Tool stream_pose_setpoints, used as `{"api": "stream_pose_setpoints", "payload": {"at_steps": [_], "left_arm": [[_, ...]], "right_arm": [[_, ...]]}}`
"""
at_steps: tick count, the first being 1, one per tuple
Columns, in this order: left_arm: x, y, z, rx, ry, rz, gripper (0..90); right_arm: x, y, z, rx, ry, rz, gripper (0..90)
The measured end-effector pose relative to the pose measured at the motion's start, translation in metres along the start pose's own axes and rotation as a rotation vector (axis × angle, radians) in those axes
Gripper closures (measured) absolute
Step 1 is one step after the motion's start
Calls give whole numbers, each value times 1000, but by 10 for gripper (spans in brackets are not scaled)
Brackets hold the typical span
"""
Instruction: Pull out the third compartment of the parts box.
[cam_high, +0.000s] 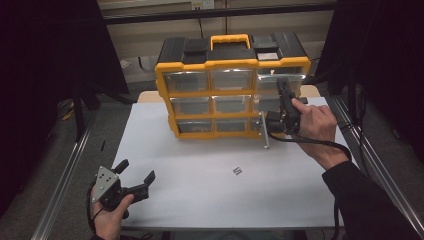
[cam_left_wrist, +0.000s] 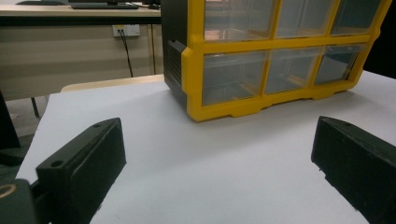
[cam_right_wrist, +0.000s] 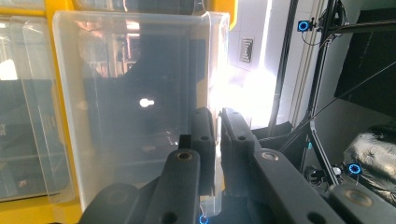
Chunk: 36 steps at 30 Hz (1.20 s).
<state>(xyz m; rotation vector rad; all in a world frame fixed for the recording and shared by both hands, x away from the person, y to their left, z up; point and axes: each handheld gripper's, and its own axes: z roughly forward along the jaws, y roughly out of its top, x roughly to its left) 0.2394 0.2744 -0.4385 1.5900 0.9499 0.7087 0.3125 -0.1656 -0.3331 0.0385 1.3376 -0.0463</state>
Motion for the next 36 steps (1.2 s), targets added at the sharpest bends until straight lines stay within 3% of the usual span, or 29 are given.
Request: {"api": "stream_pose_setpoints", "payload": {"at_steps": [36], "left_arm": [[0, 0, 0, -3, 3, 2, 30]], "right_arm": [[-5, -1, -32, -25, -17, -6, 846]]}}
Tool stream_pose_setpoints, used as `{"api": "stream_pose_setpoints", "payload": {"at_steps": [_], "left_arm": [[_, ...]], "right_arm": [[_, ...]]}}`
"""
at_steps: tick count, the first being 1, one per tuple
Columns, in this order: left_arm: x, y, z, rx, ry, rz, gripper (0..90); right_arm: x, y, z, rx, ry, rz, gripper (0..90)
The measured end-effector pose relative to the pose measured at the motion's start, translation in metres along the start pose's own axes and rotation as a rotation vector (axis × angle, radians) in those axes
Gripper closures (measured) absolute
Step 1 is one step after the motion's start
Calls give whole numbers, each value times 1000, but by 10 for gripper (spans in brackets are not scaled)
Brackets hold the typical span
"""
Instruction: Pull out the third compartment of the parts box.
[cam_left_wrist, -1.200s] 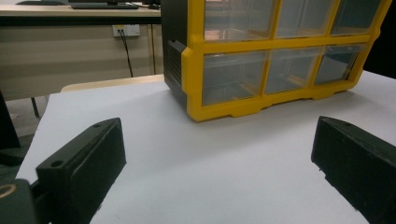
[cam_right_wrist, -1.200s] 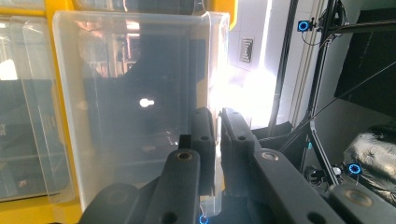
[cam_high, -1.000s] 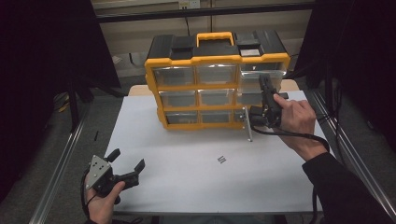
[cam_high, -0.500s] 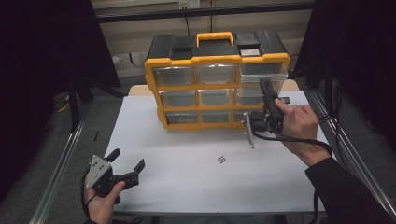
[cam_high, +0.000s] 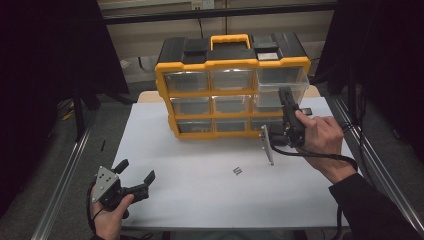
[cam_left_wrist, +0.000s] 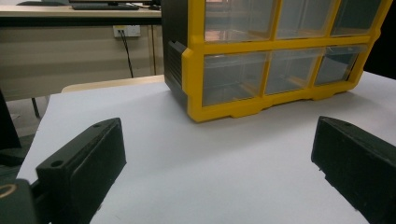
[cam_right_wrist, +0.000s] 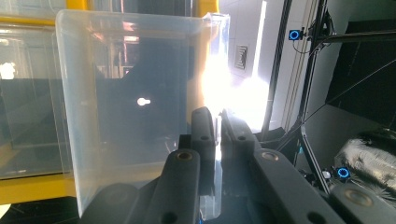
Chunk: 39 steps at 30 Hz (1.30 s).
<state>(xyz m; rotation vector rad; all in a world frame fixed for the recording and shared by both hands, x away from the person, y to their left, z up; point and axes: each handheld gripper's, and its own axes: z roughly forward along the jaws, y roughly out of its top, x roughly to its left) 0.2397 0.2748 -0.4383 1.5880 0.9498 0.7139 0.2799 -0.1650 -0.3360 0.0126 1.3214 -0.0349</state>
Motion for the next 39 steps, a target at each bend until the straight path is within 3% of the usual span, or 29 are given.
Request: {"api": "stream_pose_setpoints", "payload": {"at_steps": [24, 25, 39], "left_arm": [[0, 0, 0, -1, -2, -4, 30], [0, 0, 0, 0, 1, -1, 30], [0, 0, 0, 1, 5, -5, 30]], "right_arm": [[-2, 0, -15, -11, -8, -29, 854], [-1, 0, -16, -8, -12, -13, 855], [-3, 0, -26, -12, -9, -23, 854]]}}
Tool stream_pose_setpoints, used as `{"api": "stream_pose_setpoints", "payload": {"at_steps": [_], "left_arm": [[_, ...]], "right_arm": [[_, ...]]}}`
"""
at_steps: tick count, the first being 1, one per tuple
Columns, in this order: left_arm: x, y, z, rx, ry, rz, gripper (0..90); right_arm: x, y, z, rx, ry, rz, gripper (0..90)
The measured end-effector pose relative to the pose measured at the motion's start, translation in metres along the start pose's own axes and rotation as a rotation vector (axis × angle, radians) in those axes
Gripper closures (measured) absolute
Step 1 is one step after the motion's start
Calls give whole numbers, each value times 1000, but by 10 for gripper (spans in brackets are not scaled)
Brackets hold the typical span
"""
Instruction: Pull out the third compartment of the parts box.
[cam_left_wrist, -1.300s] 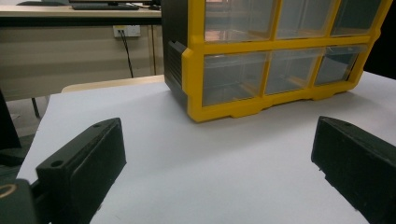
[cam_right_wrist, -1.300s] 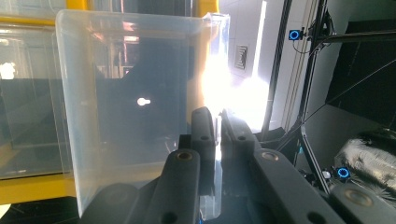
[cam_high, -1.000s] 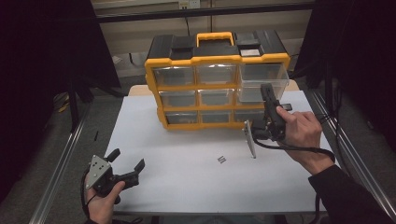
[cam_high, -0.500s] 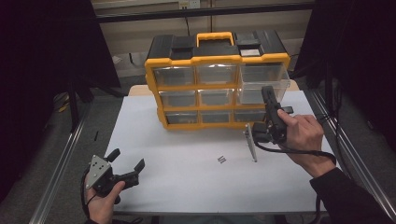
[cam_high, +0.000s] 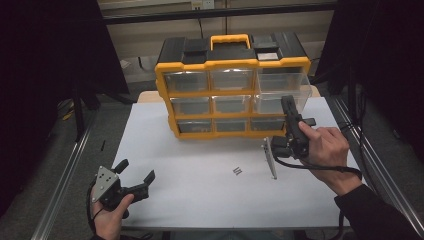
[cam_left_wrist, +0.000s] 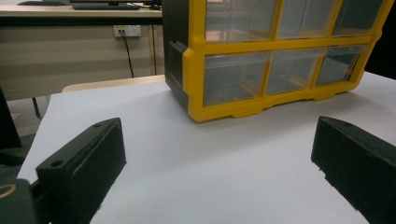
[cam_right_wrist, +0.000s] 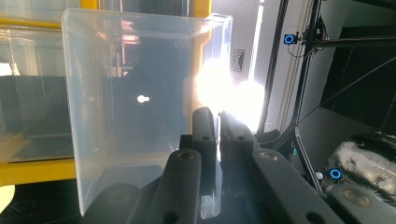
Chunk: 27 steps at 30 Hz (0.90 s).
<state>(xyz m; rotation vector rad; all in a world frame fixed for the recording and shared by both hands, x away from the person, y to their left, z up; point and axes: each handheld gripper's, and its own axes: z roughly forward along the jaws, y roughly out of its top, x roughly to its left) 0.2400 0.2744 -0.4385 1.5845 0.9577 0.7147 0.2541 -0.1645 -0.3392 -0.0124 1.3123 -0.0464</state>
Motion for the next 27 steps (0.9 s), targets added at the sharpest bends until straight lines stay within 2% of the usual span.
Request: {"api": "stream_pose_setpoints", "payload": {"at_steps": [10, 15, 18, 19, 27], "left_arm": [[1, 0, 0, 0, -7, -2, 30], [0, 0, 0, 1, -3, -4, 30], [0, 0, 0, 1, -1, -3, 30], [1, 0, 0, 1, -3, -3, 30], [1, 0, 0, 4, -5, -2, 30]], "right_arm": [[-2, 0, -7, -12, 1, -9, 853], [-2, 0, -7, -12, 2, 8, 851], [-4, 0, -5, -21, 11, -12, 842], [-3, 0, -6, -14, 5, 14, 829], [-4, 0, -6, -20, 19, 49, 722]]}}
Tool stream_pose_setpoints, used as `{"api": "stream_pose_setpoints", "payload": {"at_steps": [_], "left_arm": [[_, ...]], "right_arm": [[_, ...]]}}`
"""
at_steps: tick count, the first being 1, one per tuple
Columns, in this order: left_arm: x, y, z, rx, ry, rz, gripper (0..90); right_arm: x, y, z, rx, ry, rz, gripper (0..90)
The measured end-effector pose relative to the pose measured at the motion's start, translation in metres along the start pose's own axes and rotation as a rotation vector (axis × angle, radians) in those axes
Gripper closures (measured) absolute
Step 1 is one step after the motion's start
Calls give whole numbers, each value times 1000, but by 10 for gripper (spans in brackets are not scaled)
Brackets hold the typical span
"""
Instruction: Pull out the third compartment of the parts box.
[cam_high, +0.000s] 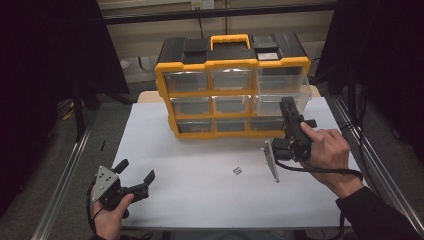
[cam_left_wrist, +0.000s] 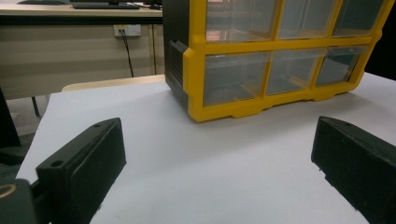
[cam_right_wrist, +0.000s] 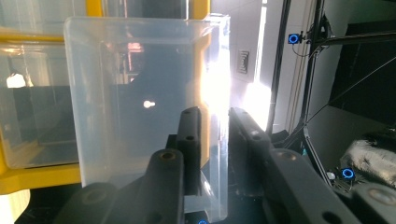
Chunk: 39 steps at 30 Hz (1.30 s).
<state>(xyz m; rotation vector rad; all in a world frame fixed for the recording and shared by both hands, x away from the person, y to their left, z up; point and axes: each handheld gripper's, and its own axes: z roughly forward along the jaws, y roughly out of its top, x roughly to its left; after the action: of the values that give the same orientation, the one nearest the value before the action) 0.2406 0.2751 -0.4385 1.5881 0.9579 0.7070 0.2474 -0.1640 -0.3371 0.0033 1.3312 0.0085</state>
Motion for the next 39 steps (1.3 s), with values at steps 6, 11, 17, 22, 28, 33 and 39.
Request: {"api": "stream_pose_setpoints", "payload": {"at_steps": [6, 11, 17, 22, 28, 33, 39], "left_arm": [[0, 0, 0, 0, 0, 0, 30], [0, 0, 0, -1, 0, 0, 30], [0, 0, 0, 2, 8, 0, 29], [0, 0, 0, -1, 4, -1, 30], [0, 0, 0, -8, -5, -8, 30], [0, 0, 0, -9, -8, -6, 30], [0, 0, 0, -8, -9, -3, 30]], "right_arm": [[-2, 0, -3, -7, 9, 10, 634], [-1, 0, -7, 6, 36, 64, 548], [4, -1, -11, 4, 44, 82, 407], [11, -2, -14, 16, 67, 87, 280], [17, -3, -15, 28, 108, 124, 146], [21, -6, -17, 60, 164, 184, 91], [31, -13, -24, 94, 239, 262, 81]]}}
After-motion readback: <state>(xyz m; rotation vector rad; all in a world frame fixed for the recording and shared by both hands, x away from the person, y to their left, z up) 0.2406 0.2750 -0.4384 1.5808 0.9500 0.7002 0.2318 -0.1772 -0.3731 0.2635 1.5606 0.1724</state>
